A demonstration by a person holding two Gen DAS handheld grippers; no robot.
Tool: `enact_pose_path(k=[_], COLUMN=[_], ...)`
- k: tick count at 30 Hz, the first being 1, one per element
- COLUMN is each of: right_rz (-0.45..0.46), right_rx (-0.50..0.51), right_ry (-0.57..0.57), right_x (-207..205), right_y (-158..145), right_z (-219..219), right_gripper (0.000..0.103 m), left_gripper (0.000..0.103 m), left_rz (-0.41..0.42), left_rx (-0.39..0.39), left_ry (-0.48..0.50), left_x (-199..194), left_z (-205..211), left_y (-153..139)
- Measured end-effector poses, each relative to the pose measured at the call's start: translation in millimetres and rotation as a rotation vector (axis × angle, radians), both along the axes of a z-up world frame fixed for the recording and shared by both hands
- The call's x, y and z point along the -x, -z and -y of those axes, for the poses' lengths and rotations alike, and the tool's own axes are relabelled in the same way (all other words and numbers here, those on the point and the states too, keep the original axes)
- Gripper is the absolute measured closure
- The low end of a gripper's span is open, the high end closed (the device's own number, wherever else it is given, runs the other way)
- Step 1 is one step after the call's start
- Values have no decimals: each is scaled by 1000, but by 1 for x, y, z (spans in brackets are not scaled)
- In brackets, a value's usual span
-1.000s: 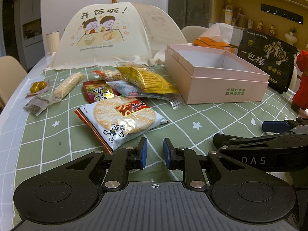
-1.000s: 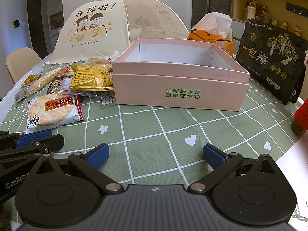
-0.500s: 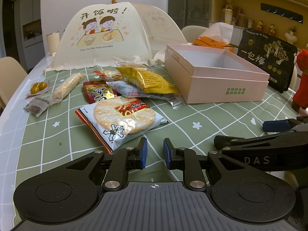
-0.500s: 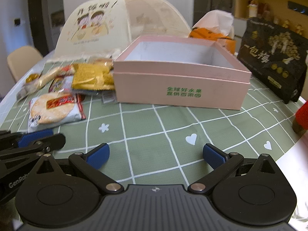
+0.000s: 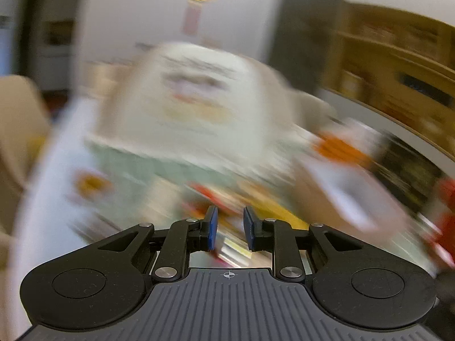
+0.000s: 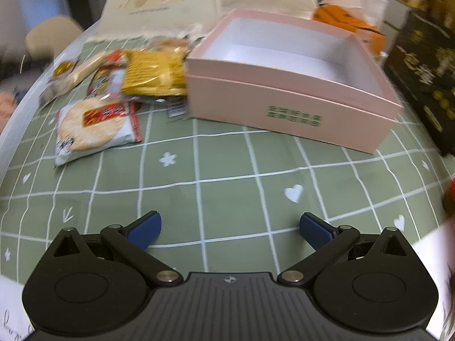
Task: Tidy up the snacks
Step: 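Grasp the pink tray of yellow candies with left tool while right grasps brown snack bar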
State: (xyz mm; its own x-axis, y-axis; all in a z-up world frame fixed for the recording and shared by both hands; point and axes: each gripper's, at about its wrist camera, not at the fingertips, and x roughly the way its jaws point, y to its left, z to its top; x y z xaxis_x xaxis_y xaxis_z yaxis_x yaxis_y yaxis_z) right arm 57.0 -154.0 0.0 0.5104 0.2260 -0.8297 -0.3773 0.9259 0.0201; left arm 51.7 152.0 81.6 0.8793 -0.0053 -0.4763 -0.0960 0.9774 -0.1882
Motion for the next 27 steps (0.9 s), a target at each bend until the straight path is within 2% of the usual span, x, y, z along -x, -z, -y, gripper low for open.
enact_pose_path(k=[2, 4, 6, 9, 12, 15, 17, 19, 22, 27], right_rz=[4, 43, 71, 94, 108, 112, 107, 101, 91, 91], right_rx=[24, 55, 61, 57, 56, 67, 51, 21, -13, -55], right_ry=[-52, -81, -102, -113, -106, -98, -97, -95, -115, -218], right_x=[1, 6, 8, 5, -3, -14, -19, -21, -24, -21], right_y=[-7, -17, -31, -49, -54, -51, -48, -47, -43, -42], right_z=[-8, -16, -22, -31, -39, -48, -54, -60, -74, -110], right_gripper=[12, 12, 12, 12, 12, 12, 12, 12, 12, 12], left_gripper=[81, 81, 81, 81, 81, 81, 81, 82, 82, 82], left_rz=[-45, -103, -129, -142, -202, -253, -253, -267, -261, -272], left_rx=[4, 53, 113, 126, 155, 157, 139, 164, 247, 378], left_ry=[-150, -260, -335, -397, -327, -204, -139, -98, -82, -39], left_x=[-35, -65, -91, -122, -148, -150, -137, -125, -93, -42], left_z=[-49, -90, -128, -160, -169, -162, -152, -146, -137, -111], left_y=[5, 16, 28, 41, 53, 62, 64, 67, 70, 73])
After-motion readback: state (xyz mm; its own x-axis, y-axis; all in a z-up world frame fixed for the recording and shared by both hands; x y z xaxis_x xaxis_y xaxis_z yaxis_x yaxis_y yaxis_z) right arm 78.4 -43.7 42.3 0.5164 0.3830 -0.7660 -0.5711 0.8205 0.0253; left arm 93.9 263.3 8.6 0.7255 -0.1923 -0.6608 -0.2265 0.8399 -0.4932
